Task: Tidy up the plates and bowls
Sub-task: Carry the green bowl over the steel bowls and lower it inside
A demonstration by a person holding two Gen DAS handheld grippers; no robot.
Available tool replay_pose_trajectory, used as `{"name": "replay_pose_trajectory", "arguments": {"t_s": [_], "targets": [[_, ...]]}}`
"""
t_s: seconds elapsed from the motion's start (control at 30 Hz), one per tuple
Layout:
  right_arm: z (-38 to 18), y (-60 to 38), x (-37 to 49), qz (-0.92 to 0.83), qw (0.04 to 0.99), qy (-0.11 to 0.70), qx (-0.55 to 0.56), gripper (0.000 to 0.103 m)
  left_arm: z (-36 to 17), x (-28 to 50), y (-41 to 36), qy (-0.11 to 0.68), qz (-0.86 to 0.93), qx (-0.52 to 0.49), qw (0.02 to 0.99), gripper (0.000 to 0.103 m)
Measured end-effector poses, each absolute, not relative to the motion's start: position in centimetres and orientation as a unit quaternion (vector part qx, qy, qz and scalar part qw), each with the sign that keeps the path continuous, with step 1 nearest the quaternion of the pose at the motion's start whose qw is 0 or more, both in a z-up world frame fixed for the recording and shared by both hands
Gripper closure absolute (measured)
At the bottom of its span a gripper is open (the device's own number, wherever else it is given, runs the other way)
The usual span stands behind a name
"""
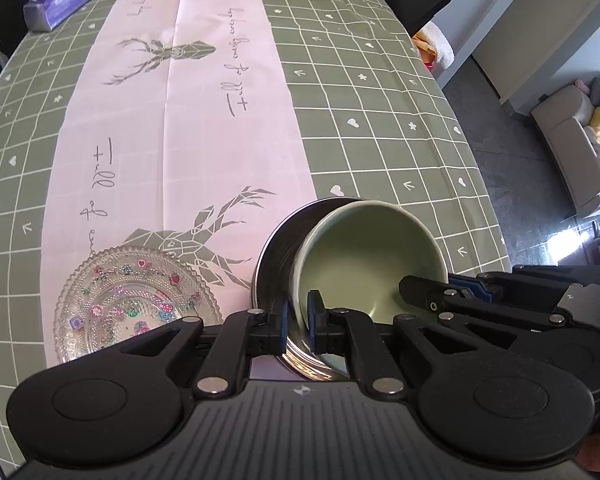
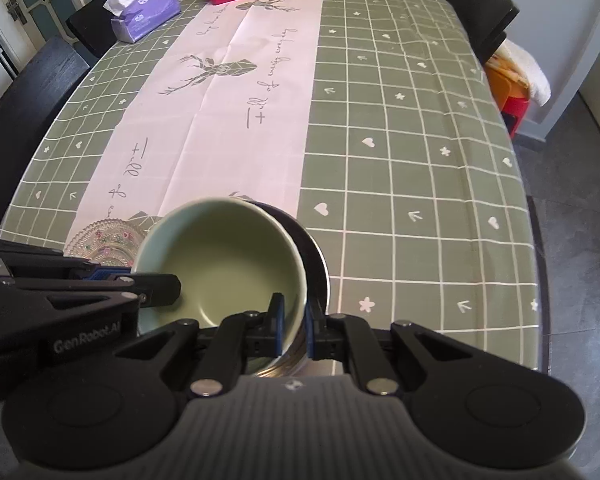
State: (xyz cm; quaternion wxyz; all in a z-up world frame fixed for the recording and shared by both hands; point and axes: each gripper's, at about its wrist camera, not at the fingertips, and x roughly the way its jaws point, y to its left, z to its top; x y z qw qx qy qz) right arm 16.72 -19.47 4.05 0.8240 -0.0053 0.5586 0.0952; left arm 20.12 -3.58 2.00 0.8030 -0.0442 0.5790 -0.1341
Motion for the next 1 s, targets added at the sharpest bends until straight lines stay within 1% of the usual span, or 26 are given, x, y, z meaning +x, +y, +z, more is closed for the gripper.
{"name": "replay_pose_trajectory", "arguments": {"t_s": [0.2, 0.43, 0.7, 0.77, 0.8, 1.0], "targets": [[2.8, -19.2, 17.4, 0.102, 0.815, 0.57, -0.01, 0.095, 1.1, 20.3, -4.2, 0.591, -0.135, -0.024, 0.795, 0.092], [2.1, -19.6, 17.9, 0.102, 0.809, 0.578, -0.008, 0.094, 0.4, 20.6, -4.2, 0.598, -0.14, -0.026, 0.789, 0.091], [2.3, -19.4, 18.1, 0.102, 0.805, 0.585, 0.003, 0.084, 0.4, 20.7, -3.9, 0.609, -0.14, -0.044, 0.78, 0.091], [2.6, -19.4, 18.0, 0.105, 0.806, 0.582, 0.008, 0.075, 0.7, 20.6, -3.7, 0.607, -0.141, -0.051, 0.78, 0.086], [2.9, -19.3, 17.9, 0.104, 0.808, 0.579, 0.008, 0.075, 1.0, 20.6, -3.5, 0.604, -0.141, -0.054, 0.782, 0.085], [4.8, -19.6, 17.8, 0.097, 0.825, 0.556, 0.013, 0.062, 3.3, 20.3, -2.5, 0.577, -0.15, -0.075, 0.8, 0.074]]}}
